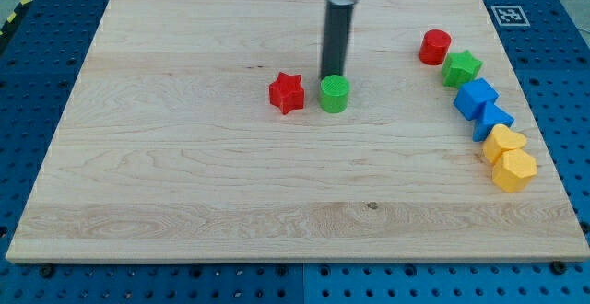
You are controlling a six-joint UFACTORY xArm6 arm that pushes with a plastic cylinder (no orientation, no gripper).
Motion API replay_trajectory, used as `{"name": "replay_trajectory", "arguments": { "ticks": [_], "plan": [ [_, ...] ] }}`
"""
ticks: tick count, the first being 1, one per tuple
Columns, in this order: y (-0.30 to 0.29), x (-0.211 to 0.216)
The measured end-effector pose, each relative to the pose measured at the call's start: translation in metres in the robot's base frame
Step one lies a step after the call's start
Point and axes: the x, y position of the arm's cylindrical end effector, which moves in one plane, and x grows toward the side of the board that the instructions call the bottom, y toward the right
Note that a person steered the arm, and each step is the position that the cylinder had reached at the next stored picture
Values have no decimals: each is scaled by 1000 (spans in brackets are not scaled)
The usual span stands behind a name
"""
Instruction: Move the red star closer to the red circle
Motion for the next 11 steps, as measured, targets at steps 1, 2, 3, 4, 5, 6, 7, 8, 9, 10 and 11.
{"name": "replay_trajectory", "arguments": {
  "ticks": [1, 2, 3, 4, 5, 6, 7, 8, 9, 10, 11],
  "plan": [
    [-55, 0],
    [-101, 14],
    [-102, 70],
    [-83, 86],
    [-79, 84],
    [-54, 69],
    [-27, 56],
    [-11, 41],
    [-16, 29],
    [-20, 43],
    [-27, 69]
  ]
}}
